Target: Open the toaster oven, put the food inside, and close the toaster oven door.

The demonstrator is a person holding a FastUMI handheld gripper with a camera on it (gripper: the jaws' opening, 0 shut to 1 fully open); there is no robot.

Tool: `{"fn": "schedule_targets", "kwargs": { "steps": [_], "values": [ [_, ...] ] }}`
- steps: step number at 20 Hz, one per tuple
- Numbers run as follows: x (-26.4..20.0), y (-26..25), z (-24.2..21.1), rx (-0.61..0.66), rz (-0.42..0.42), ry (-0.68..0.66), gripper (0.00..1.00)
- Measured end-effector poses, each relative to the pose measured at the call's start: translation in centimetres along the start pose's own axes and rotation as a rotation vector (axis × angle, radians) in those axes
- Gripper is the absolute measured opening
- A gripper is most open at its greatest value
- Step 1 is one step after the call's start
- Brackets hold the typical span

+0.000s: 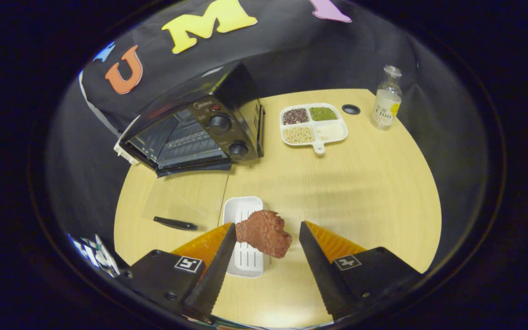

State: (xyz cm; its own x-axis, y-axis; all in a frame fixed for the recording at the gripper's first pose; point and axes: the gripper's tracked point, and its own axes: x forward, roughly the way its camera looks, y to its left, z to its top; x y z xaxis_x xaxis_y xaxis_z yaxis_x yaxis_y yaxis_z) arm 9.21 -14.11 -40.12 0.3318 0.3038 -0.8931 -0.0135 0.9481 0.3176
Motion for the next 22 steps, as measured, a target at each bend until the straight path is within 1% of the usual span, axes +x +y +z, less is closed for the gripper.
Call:
{"fn": "schedule_targets", "kwargs": {
  "steps": [2,6,8,10,11,12,13,15,19,22],
  "values": [
    [0.2,0.5,-0.7,0.03,0.054,0.028,0.78],
    [0.9,-0.2,-1.5,0.053,0.074,0.047,0.58],
    [1.4,-0.6,-2.7,0.08,0.085,0.089,0.47],
    [1.7,-0.6,-2.7,0.113,0.107,0.084,0.45],
    [1.3,0.1,-2.5,0.126,0.138,0.068,0.31],
    [0.7,0.9,-2.5,0.115,0.17,0.063,0.27],
    [0.0,1.6,-2.6,0.096,0.181,0.056,0.17],
    [-1.1,1.9,-2.5,0.045,0.137,0.031,0.11],
    [-3.6,3.9,-1.9,-0.05,0.095,-0.032,0.1],
    [-5.2,5.5,-1.1,-0.146,0.029,-0.097,0.1]
  ]
}}
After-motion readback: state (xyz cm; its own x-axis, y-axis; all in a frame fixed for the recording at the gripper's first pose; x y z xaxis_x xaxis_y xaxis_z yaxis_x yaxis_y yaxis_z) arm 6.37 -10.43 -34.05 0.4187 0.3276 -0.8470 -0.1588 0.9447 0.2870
